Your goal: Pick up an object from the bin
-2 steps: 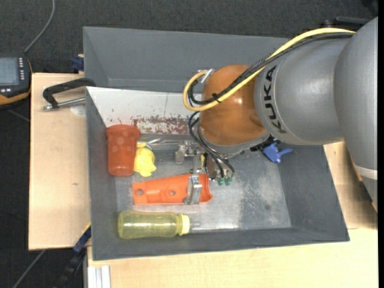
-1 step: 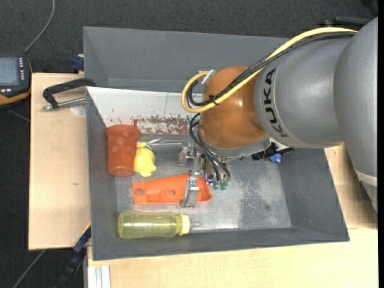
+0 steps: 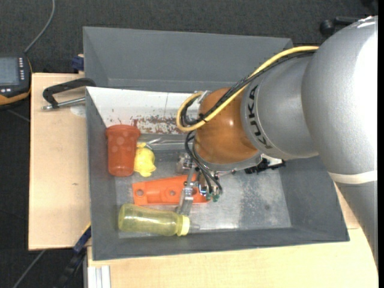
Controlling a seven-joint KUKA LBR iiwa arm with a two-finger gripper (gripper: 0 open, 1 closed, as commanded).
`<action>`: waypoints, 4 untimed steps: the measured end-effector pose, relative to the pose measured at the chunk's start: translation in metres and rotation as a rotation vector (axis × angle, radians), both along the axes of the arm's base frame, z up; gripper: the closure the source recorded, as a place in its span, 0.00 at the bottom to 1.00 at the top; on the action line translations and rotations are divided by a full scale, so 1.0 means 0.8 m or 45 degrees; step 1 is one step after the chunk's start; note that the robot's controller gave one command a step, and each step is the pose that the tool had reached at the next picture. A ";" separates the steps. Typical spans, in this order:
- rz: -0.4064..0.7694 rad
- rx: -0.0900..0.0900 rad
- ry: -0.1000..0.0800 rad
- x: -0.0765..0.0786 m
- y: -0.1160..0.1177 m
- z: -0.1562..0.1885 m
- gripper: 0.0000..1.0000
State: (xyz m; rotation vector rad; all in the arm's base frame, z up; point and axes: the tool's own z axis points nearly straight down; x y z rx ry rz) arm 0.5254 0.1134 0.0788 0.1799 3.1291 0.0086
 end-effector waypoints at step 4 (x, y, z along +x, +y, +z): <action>0.017 -0.001 0.011 -0.006 -0.001 0.001 1.00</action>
Offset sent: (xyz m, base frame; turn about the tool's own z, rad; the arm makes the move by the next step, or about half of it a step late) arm 0.0000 0.0000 0.0000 0.0000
